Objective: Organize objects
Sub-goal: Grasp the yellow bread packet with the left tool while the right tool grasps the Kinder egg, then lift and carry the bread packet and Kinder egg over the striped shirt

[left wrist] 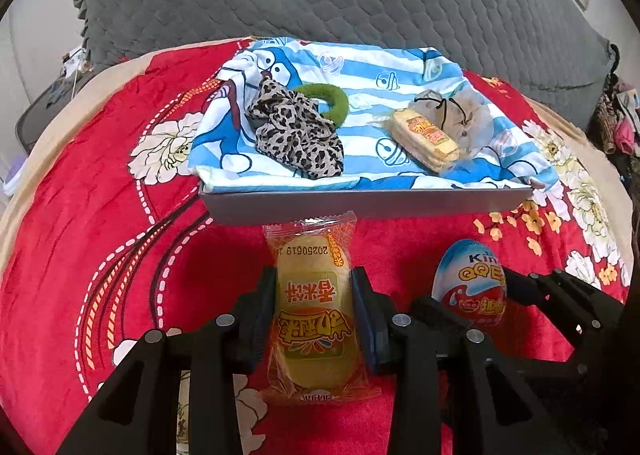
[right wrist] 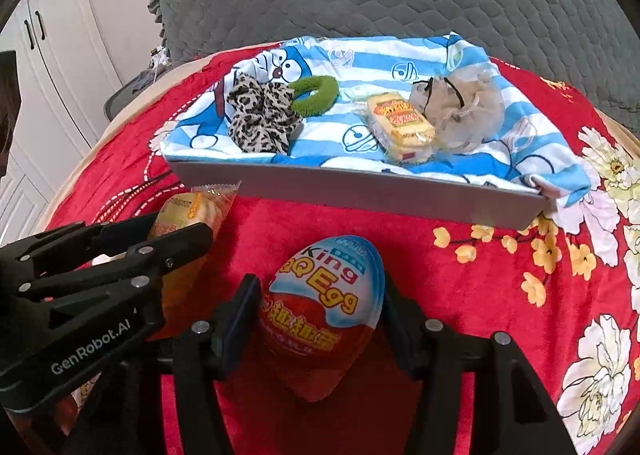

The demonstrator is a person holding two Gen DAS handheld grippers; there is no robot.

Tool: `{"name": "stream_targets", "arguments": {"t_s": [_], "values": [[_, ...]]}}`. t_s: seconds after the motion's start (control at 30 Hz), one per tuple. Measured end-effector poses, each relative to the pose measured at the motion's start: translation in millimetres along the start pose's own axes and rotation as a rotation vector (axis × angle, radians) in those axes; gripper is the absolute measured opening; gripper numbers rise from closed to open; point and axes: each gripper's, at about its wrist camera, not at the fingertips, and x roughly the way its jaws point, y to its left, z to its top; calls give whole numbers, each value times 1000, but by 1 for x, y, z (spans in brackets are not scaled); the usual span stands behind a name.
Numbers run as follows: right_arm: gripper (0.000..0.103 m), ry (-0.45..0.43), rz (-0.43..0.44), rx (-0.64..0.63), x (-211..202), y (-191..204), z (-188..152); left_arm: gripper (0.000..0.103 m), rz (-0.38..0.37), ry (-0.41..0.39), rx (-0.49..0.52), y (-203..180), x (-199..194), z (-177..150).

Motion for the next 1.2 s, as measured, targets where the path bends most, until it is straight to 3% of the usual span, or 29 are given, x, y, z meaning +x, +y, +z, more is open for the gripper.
{"name": "stream_targets", "arguments": {"t_s": [0.63,1.2], "values": [[58,-57,-26,0,-49,-13,2,38,-13,-59,7,-15,-39,3],[58,-165,-61,-32,-115,-11,11,38,-13,-127,8,-26,-94,4]]}}
